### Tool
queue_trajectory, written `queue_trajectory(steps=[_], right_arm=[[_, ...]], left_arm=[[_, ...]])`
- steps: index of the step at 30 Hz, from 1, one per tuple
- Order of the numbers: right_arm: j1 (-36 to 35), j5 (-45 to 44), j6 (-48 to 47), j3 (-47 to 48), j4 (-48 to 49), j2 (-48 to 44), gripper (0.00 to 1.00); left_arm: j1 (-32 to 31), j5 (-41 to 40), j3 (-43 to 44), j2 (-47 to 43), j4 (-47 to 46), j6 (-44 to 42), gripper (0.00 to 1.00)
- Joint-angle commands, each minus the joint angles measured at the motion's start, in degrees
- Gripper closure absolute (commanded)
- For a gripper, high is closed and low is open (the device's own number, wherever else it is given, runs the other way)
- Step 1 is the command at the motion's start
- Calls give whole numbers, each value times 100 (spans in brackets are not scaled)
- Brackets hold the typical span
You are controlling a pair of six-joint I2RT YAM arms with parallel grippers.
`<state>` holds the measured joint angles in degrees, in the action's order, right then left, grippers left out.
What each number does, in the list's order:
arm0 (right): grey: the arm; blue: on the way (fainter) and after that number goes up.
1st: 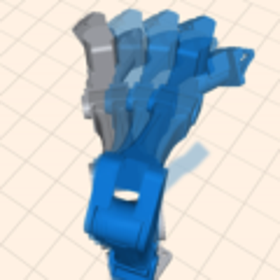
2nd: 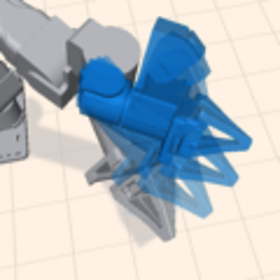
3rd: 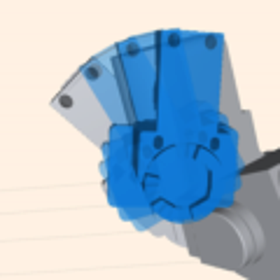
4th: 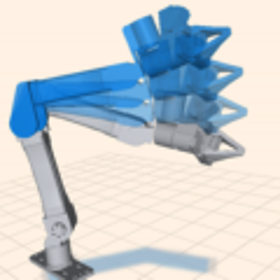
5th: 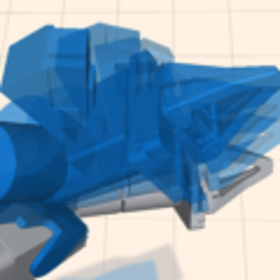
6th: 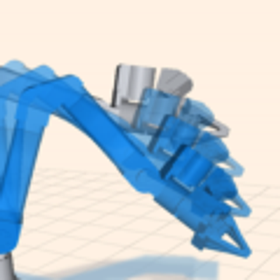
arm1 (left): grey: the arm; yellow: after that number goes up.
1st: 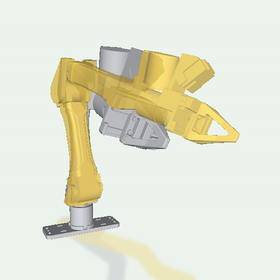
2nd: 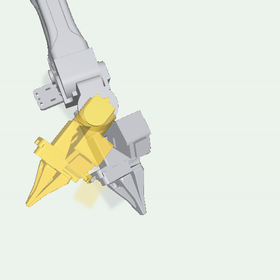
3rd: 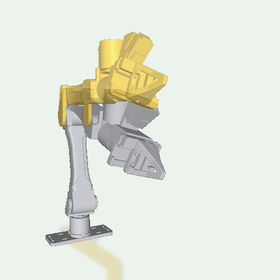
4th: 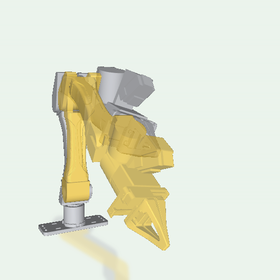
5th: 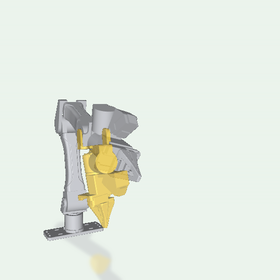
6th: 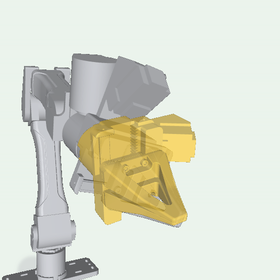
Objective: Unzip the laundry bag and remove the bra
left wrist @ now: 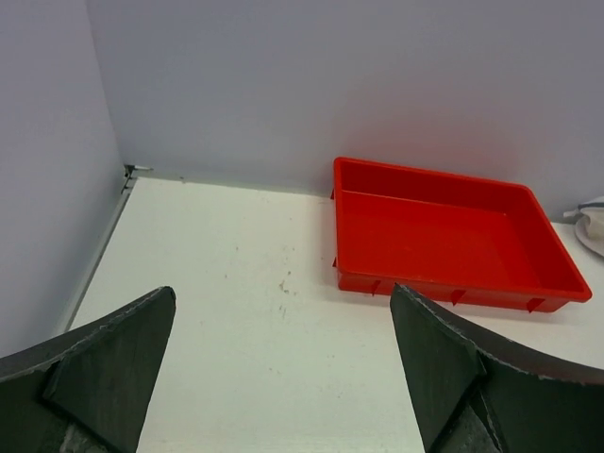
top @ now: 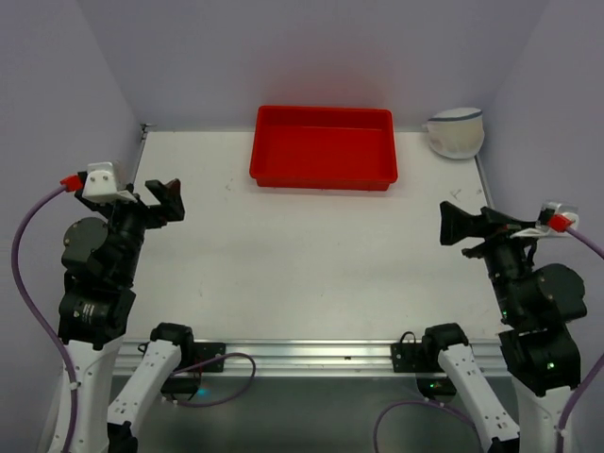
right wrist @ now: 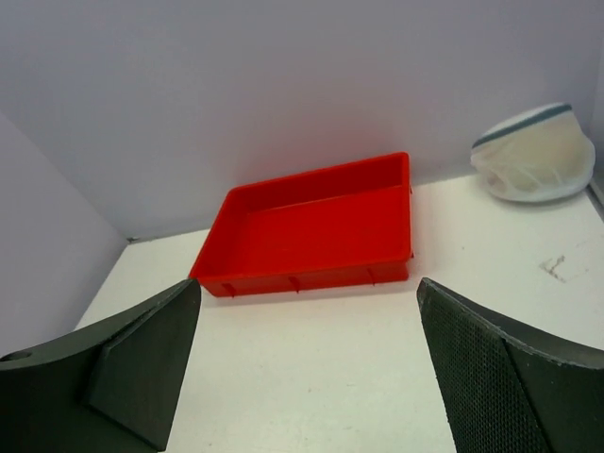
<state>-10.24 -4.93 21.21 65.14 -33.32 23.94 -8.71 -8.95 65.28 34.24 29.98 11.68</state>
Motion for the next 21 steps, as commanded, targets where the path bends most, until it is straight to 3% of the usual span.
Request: queue_trajectory(steps=[1,9,13,21], right_arm=[[-22,-377,313,-186,229,408,1],[-13,-658,1217,216,871,2594,1],[241,-1299,1657,1392,739,4578,1],[997,-2231,2352,3783,345,7868,1]], left_arm=[[-25,34,-243,153,-536,168,0],[-25,473,-1024,768,-1195,396,0],[-34,491,-1298,1023,-1538,440,0],[-34,-353,-1947,1094,-2241,467,0]])
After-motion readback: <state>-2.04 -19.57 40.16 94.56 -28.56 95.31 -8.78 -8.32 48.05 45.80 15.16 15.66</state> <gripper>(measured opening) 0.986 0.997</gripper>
